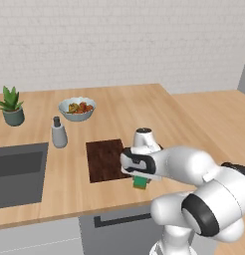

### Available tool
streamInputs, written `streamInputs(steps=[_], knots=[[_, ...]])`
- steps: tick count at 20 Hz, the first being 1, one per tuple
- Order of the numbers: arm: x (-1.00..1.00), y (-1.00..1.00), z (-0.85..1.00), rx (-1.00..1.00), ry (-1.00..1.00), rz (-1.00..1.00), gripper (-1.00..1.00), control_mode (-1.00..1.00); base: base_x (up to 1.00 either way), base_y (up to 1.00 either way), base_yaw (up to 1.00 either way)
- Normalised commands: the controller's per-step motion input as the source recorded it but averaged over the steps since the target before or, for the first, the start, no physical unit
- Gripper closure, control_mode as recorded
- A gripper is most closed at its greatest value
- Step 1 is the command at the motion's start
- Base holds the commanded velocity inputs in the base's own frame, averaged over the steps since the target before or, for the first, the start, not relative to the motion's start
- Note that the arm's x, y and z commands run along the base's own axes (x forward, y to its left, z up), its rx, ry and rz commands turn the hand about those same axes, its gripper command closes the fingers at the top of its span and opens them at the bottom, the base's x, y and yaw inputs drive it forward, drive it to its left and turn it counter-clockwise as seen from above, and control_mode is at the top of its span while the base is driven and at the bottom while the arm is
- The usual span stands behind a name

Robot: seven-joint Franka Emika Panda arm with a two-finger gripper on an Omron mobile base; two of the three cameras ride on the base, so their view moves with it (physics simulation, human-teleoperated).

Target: Pick up the sponge from the counter and clean the cutting board by briefly scrubbing or pressing down on the cutting board. Once finished, release the sponge.

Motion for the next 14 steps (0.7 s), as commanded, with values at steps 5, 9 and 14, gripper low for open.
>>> streamInputs(steps=[5,9,14], knots=[[0.0,0.0,0.92,-0.07,0.31,0.07,1.0,-1.0,0.0,0.0,0.0],[0.13,0.06,0.99,-0.04,0.3,0.36,1.0,-1.0,0.0,0.0,0.0],[0.48,0.19,0.51,-0.03,0.18,0.59,1.0,-1.0,0.0,0.0,0.0]])
